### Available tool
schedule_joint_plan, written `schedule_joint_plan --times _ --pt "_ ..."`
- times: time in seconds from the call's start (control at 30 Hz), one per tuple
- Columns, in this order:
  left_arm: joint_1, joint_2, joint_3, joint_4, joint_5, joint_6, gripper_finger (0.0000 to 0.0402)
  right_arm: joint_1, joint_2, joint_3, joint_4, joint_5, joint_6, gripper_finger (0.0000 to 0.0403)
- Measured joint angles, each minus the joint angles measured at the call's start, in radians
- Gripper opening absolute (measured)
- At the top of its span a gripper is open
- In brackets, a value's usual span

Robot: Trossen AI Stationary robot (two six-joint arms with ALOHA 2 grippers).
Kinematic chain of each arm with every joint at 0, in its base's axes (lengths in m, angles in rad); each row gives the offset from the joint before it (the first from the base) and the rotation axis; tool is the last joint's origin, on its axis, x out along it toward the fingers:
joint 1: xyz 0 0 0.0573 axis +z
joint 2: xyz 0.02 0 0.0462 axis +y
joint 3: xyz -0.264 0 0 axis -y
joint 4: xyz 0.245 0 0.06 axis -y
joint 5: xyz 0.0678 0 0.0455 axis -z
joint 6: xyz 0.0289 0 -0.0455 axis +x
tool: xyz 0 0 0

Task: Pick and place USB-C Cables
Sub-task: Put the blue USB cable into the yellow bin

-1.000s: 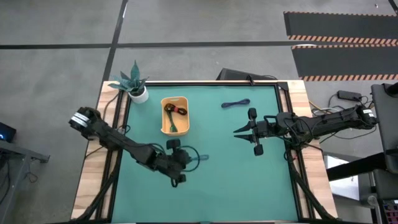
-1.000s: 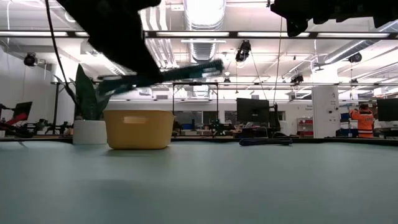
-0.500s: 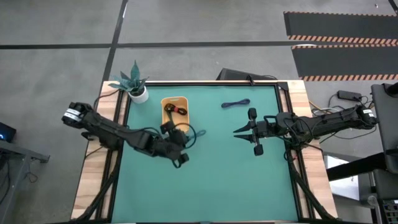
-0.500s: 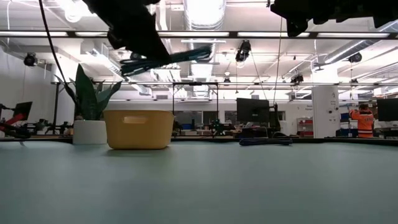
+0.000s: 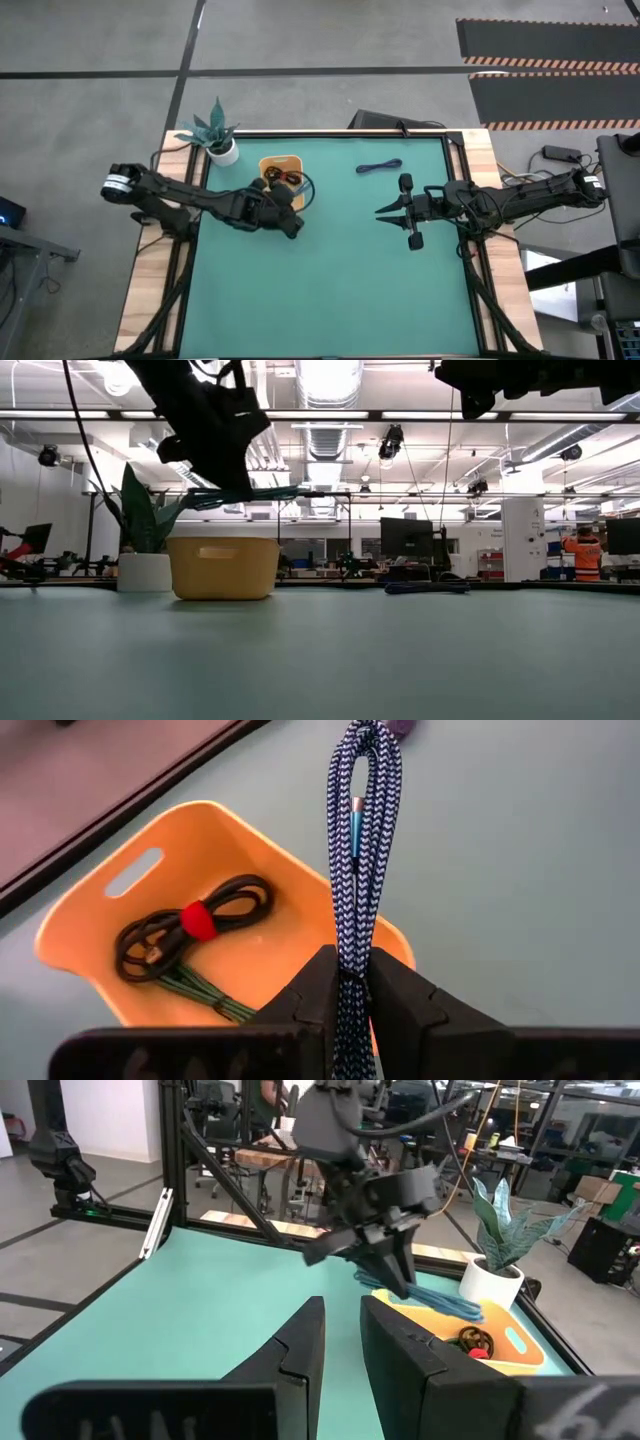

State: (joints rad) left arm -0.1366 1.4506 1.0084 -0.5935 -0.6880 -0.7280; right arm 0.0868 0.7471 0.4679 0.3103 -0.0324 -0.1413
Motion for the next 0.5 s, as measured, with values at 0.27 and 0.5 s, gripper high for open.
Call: schedule_joint_plan --times 0.27,0.5 --pt "0.082 0.000 0.000 -0.020 0.000 0.005 0.0032 0.000 0.000 0.000 0.000 0.000 0.001 0.0059" --pt "0.124 0.001 -0.002 -0.055 0.000 0.005 0.0032 0.000 0.000 0.000 0.000 0.000 0.000 0.0059"
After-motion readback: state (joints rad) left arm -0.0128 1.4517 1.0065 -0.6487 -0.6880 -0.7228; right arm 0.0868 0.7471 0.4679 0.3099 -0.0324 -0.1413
